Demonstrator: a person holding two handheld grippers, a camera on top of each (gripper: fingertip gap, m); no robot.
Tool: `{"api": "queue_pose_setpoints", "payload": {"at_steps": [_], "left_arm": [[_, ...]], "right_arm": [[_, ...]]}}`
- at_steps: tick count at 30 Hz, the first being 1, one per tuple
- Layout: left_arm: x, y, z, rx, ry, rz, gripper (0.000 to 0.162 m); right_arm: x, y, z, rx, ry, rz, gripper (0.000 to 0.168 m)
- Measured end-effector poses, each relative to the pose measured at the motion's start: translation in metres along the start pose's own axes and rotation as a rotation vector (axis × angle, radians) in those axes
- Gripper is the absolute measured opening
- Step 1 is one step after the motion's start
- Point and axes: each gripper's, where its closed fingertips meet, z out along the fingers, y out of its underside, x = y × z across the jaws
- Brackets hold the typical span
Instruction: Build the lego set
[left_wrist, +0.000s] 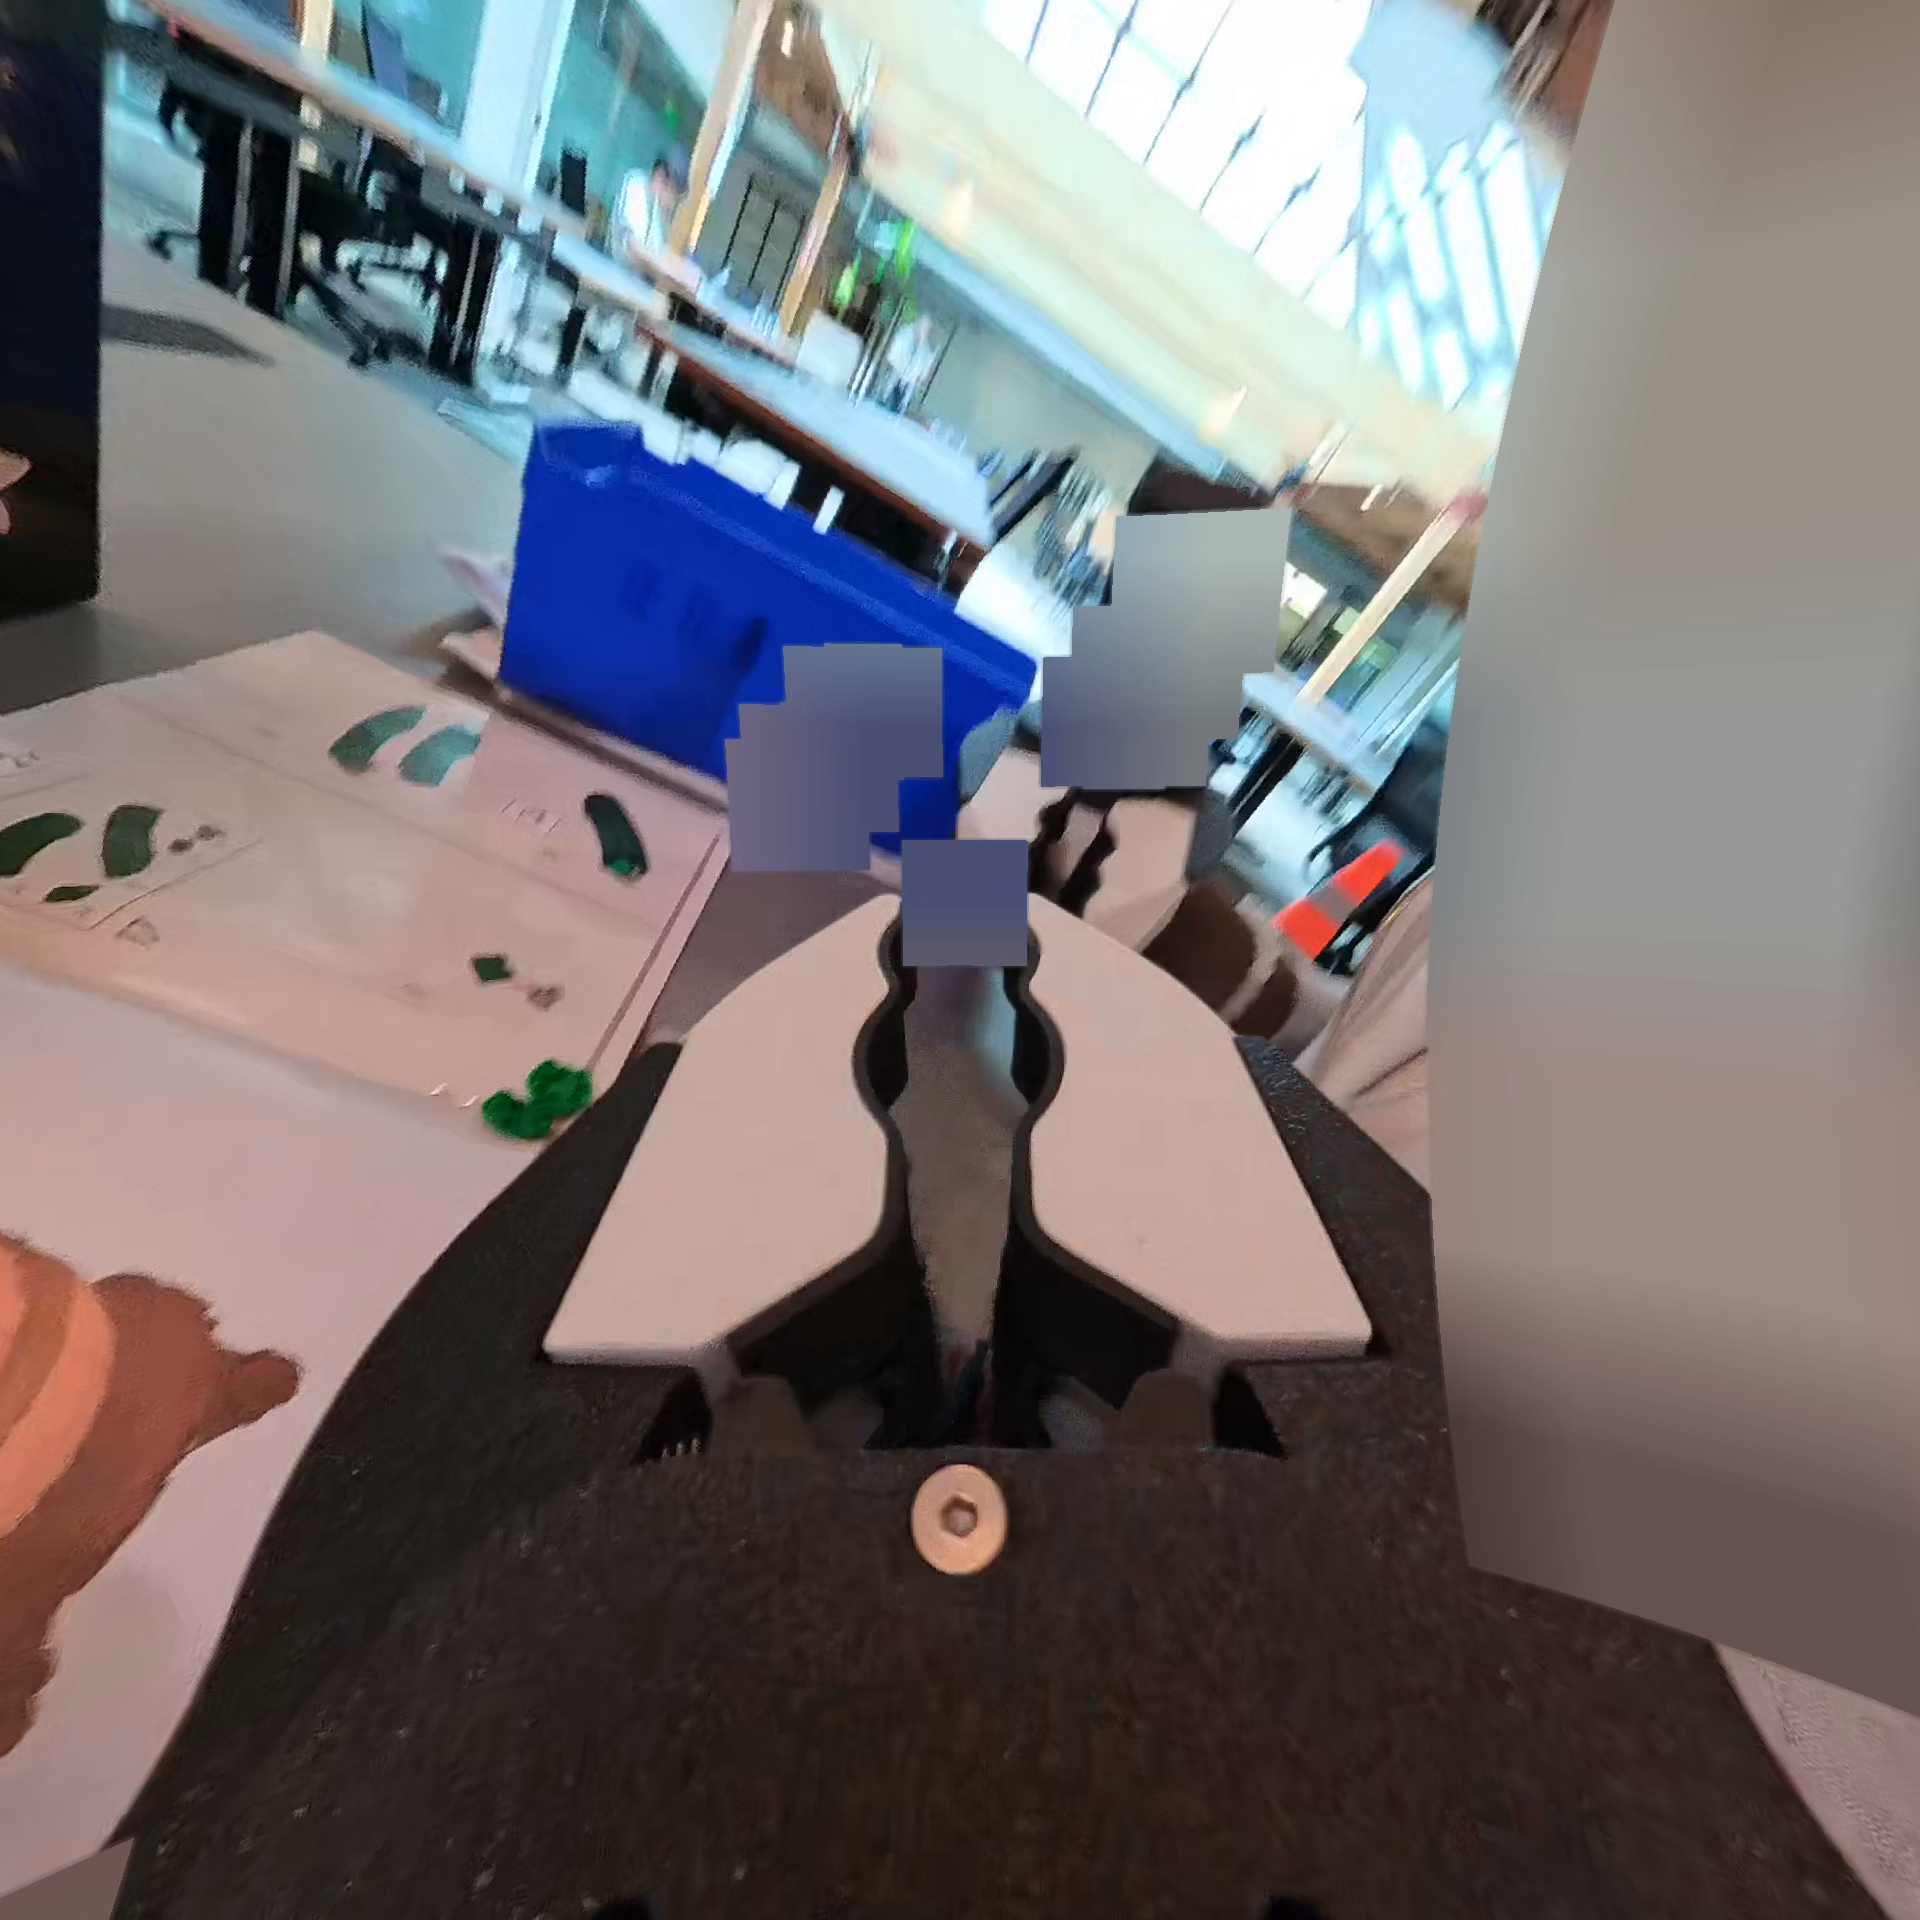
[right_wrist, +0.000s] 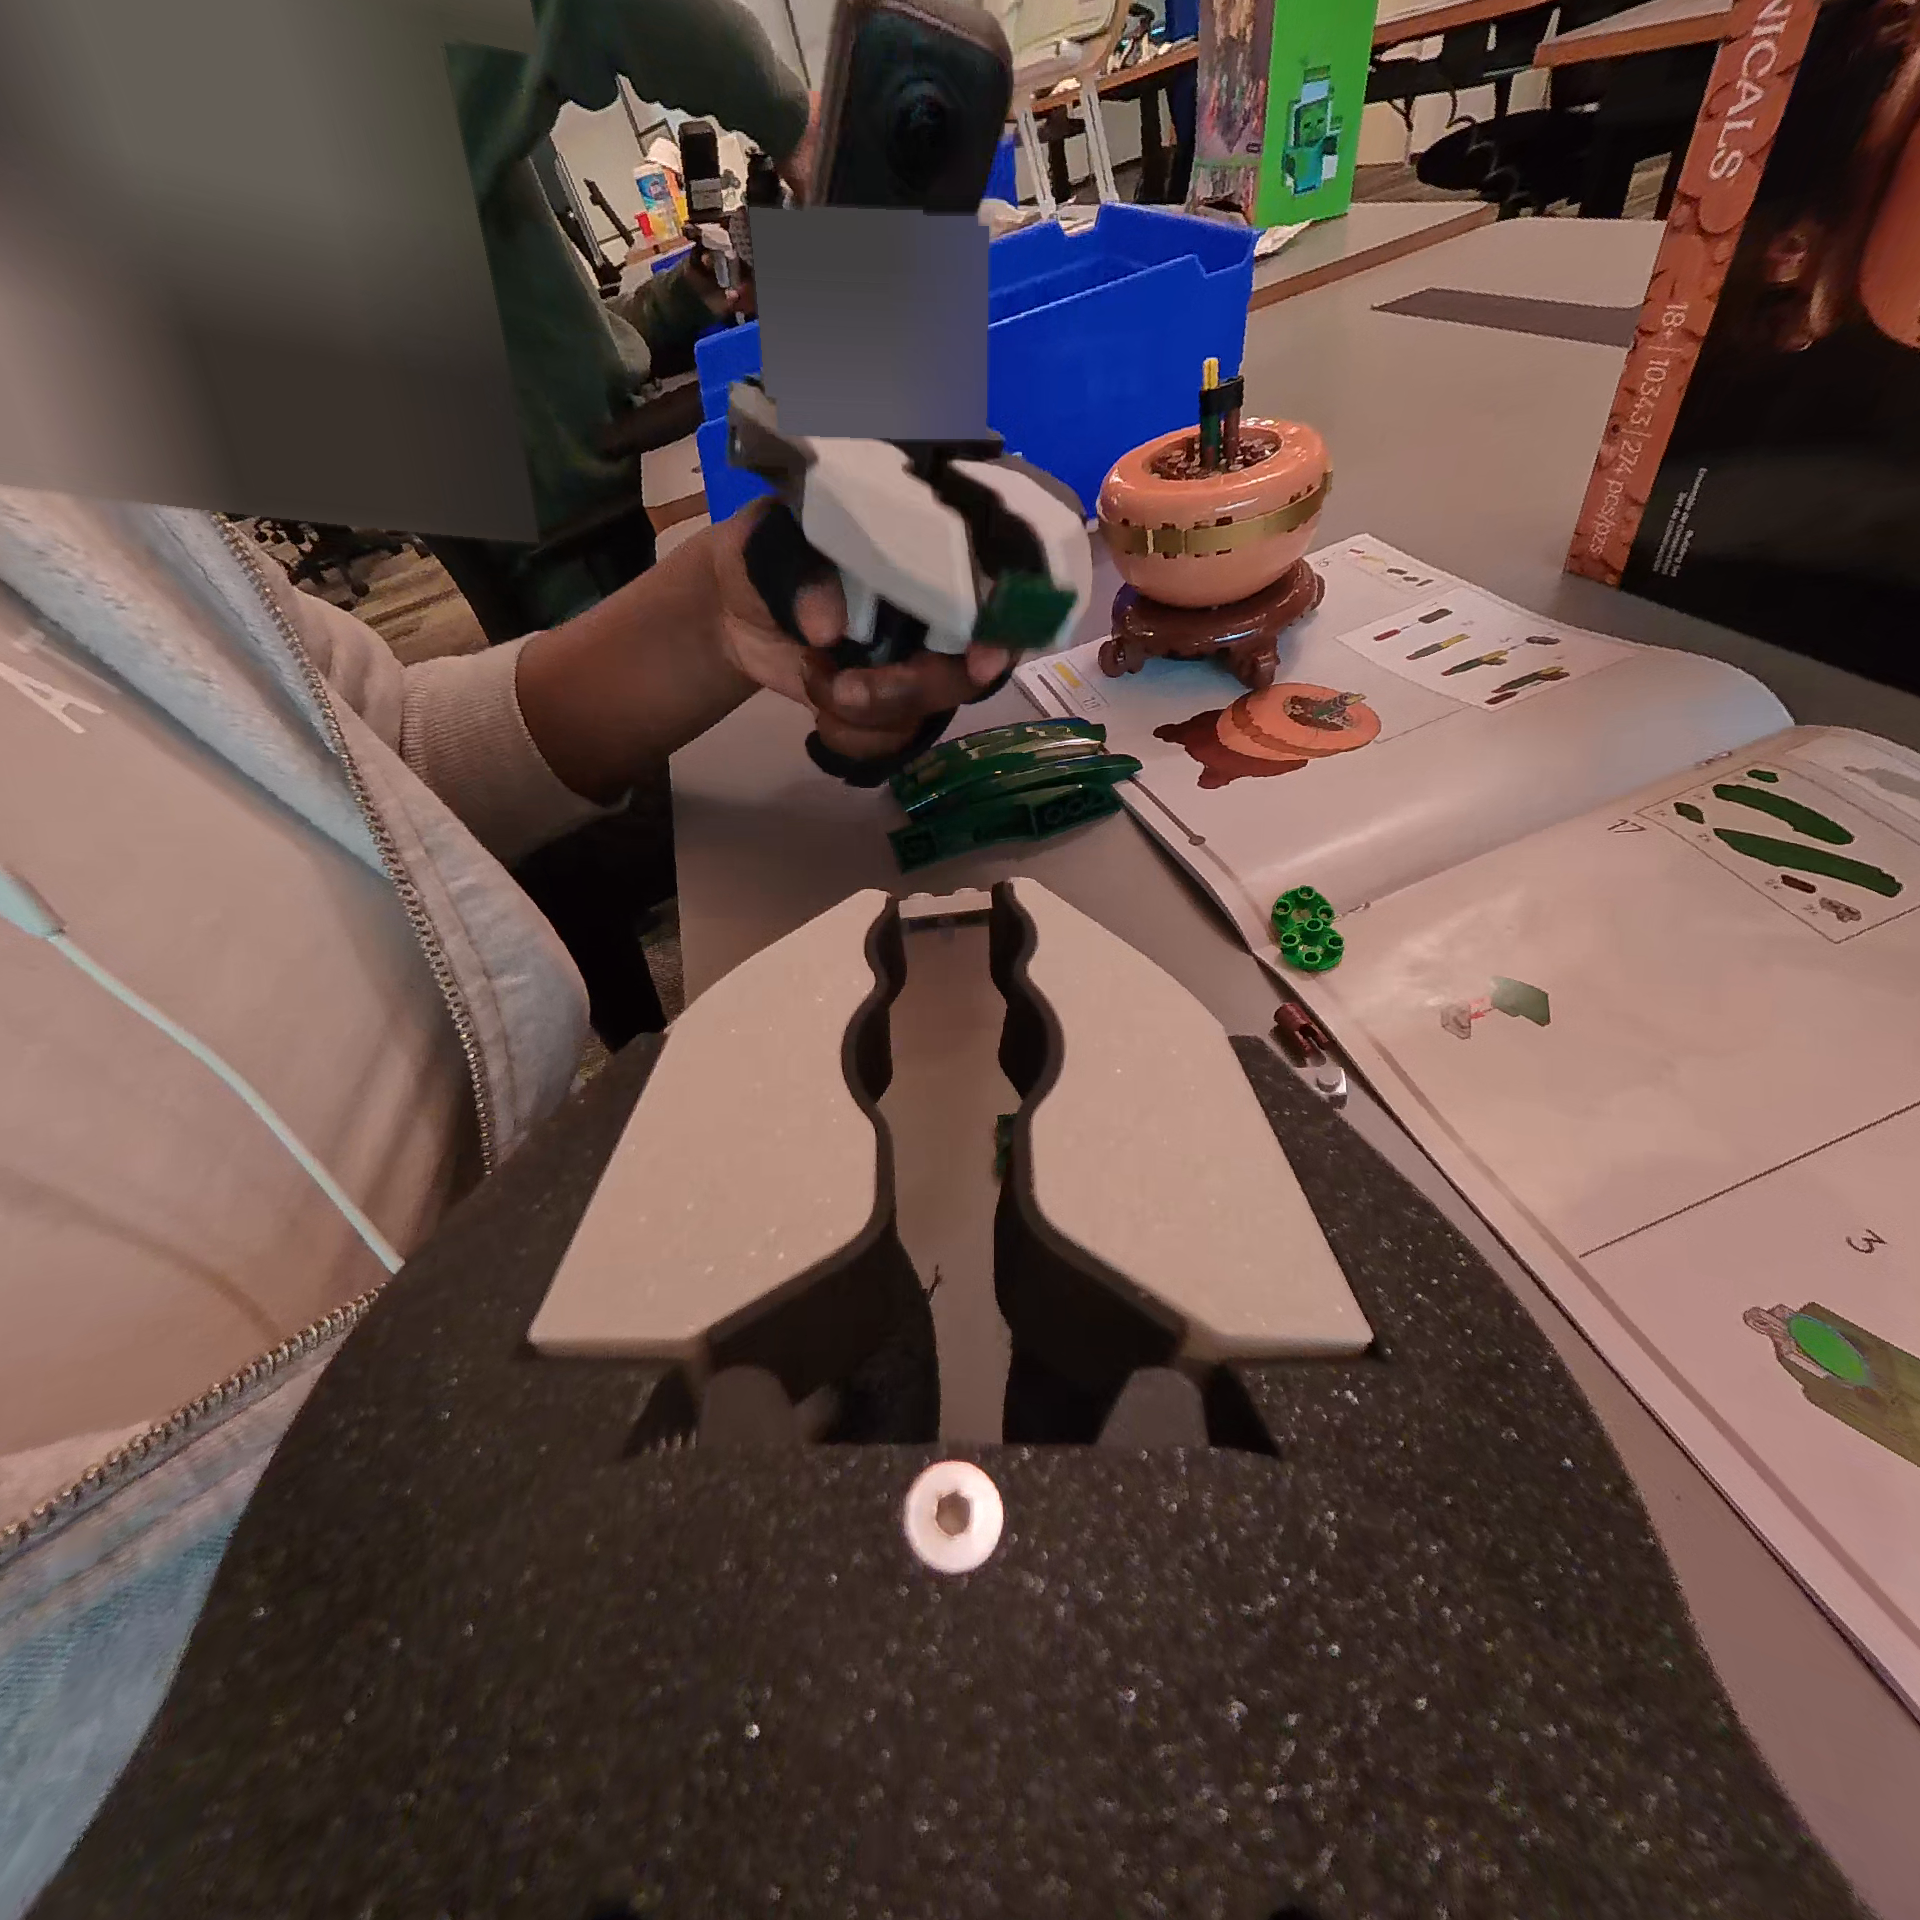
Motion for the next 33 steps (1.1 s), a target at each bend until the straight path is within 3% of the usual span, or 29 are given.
{"api": "queue_pose_setpoints", "payload": {"at_steps": [1,5,10,12,15,21,29,33], "left_arm": [[-0.005,0.011,0.001,-0.081,-0.048,0.058,0.014],[-0.034,0.073,-0.014,-0.626,-0.245,0.505,0.014],[-0.038,0.105,-0.032,-1.052,-0.012,0.979,0.015],[-0.032,0.106,-0.029,-1.090,0.115,1.050,0.015],[-0.034,0.105,-0.026,-1.150,0.177,1.038,0.015],[-0.021,0.090,-0.030,-1.006,0.154,0.898,0.025],[-0.014,0.099,-0.042,-0.995,0.116,0.789,0.032],[-0.011,0.100,-0.035,-0.963,0.152,0.777,0.029]], "right_arm": [[0.000,0.001,0.001,-0.006,-0.001,0.000,0.016],[0.000,0.008,0.001,-0.052,0.008,-0.012,0.016],[-0.003,0.011,-0.004,-0.060,0.010,-0.014,0.016],[-0.004,0.012,-0.006,-0.057,0.014,-0.014,0.016],[-0.006,0.014,-0.007,-0.062,0.007,-0.010,0.016],[-0.004,0.037,0.013,-0.217,-0.007,-0.045,0.016],[-0.008,0.027,0.067,-0.259,-0.116,-0.127,0.016],[-0.003,0.045,0.076,-0.361,-0.100,-0.116,0.016]]}}
